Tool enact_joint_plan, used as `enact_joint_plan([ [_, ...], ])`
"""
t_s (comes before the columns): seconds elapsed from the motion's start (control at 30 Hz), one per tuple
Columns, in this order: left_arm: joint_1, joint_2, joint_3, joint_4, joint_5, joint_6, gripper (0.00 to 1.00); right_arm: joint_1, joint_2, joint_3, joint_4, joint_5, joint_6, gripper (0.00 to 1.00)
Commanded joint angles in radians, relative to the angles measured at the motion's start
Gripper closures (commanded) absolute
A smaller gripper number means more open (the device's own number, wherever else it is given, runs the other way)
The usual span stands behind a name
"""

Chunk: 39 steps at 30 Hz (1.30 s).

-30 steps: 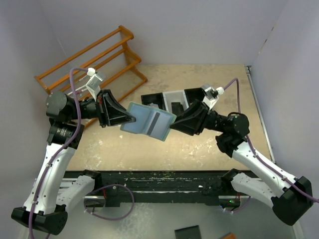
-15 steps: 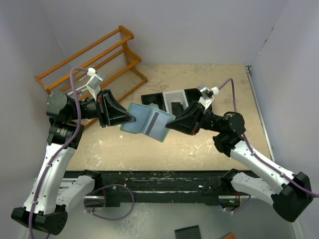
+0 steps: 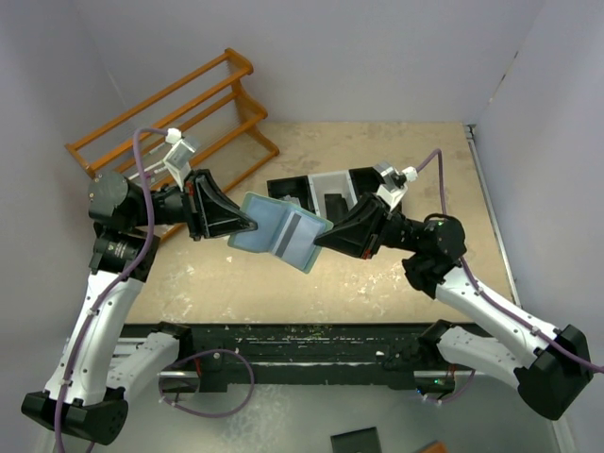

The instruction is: Take the credit cards out of the card holder

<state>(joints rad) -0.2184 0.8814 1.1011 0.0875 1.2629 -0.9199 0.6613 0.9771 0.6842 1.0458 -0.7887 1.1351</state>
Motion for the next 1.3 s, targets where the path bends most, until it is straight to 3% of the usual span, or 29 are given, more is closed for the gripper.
enact_joint_plan([
  [0.0, -0.002, 0.002, 0.028, 0.028, -0.026, 0.015, 1.0, 0.011, -0.004, 0.047, 0.075, -0.024, 0.012, 0.86],
  [0.23, -0.002, 0.004, 0.028, 0.027, -0.028, 0.012, 1.0, 0.013, 0.002, 0.045, 0.08, -0.032, 0.015, 0.84],
  [0.53, -0.002, 0.004, 0.023, 0.025, -0.026, 0.014, 1.0, 0.012, -0.007, 0.056, 0.01, 0.014, -0.025, 1.0],
  [0.77, -0.002, -0.004, 0.019, 0.0, -0.026, 0.046, 1.0, 0.018, -0.036, 0.155, -0.398, 0.15, -0.206, 1.0],
  [0.83, -0.002, -0.008, 0.019, -0.004, -0.029, 0.052, 1.0, 0.019, -0.034, 0.189, -0.536, 0.227, -0.254, 0.86],
  [0.93, -0.002, -0.01, 0.017, -0.011, -0.03, 0.058, 1.0, 0.02, -0.02, 0.22, -0.652, 0.29, -0.293, 0.85],
  [1.1, -0.002, -0.013, 0.022, -0.012, -0.028, 0.057, 1.0, 0.026, -0.028, 0.193, -0.611, 0.314, -0.273, 0.83],
  [1.27, -0.002, -0.012, 0.018, -0.038, -0.036, 0.095, 1.0, 0.032, -0.019, 0.193, -0.56, 0.272, -0.25, 0.69],
])
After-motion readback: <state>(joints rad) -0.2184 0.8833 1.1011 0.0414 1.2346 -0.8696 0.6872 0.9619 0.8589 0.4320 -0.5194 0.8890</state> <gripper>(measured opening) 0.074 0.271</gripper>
